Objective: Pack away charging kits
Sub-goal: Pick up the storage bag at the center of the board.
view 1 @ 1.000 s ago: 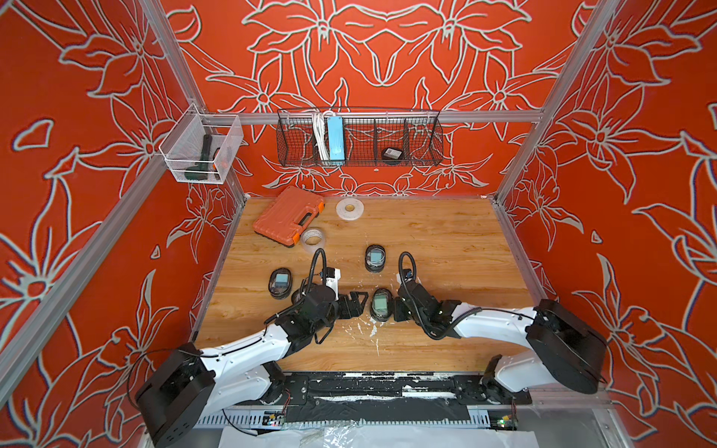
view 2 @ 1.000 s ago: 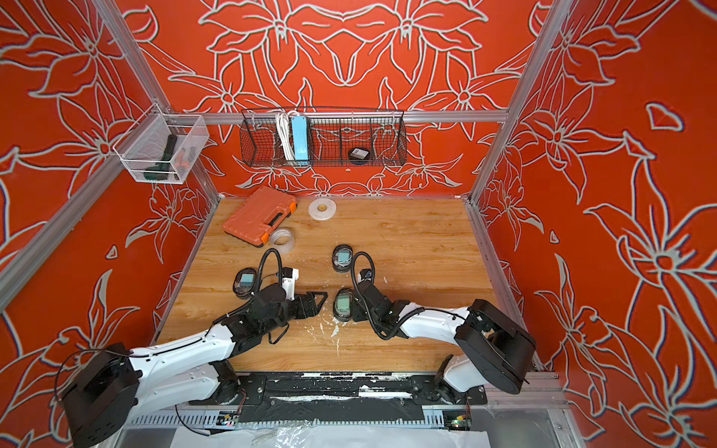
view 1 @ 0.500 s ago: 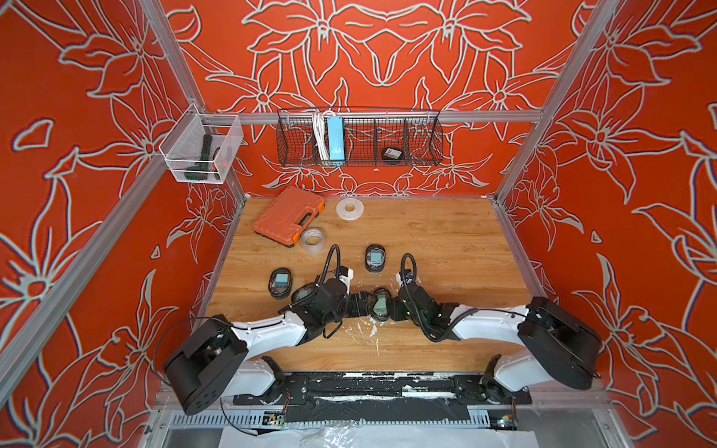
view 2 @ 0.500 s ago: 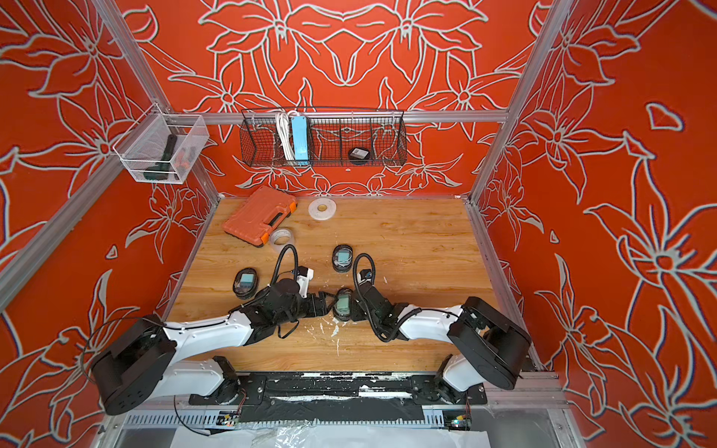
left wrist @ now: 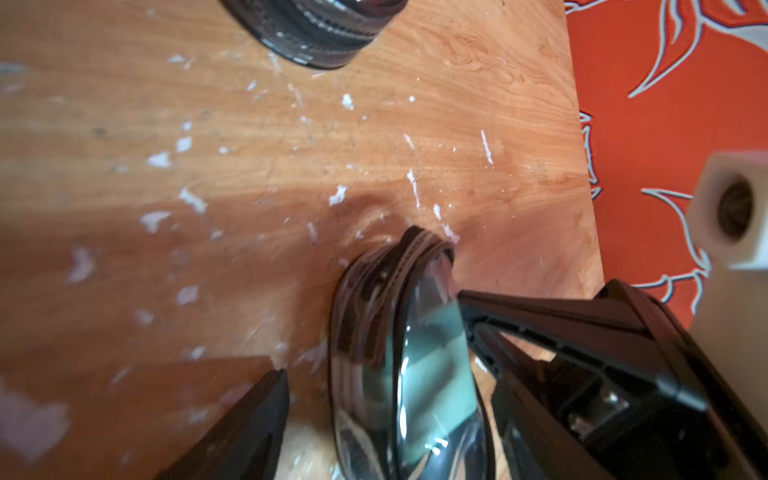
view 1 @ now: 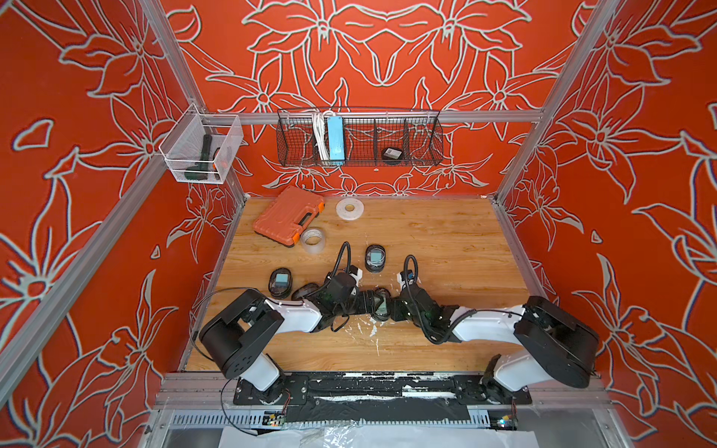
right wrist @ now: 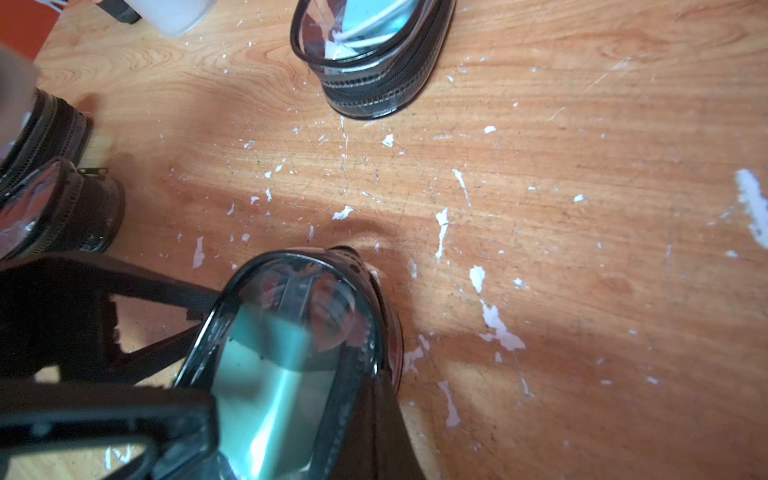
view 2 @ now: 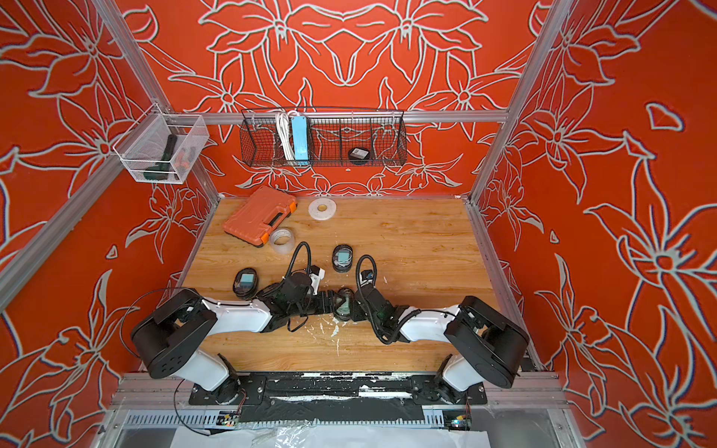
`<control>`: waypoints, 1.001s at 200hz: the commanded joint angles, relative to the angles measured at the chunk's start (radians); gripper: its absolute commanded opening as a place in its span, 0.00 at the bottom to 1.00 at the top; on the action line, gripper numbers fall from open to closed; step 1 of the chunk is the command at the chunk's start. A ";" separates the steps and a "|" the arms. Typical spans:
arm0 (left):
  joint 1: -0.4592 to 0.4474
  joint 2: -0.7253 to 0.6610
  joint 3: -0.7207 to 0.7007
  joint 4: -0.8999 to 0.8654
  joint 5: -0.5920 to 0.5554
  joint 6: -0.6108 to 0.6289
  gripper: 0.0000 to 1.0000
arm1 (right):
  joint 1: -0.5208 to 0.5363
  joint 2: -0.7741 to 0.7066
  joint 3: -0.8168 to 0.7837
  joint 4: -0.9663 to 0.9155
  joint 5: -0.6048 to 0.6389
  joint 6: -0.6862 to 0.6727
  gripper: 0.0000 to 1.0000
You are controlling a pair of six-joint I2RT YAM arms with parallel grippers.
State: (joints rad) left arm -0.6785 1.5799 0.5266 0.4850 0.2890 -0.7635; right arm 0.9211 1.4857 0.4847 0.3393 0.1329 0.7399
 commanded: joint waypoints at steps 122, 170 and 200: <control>0.005 0.212 0.115 -0.084 0.142 0.001 0.65 | -0.005 0.019 -0.051 -0.015 0.016 -0.008 0.00; 0.007 0.242 0.131 -0.141 0.129 0.010 0.63 | -0.004 0.020 -0.039 -0.026 0.030 -0.016 0.00; 0.020 0.257 0.134 -0.172 0.130 0.032 0.60 | -0.005 0.022 -0.033 -0.033 0.037 -0.021 0.00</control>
State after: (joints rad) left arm -0.6651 1.7721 0.6876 0.5041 0.4320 -0.7559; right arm 0.9211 1.4857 0.4610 0.3717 0.1497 0.7284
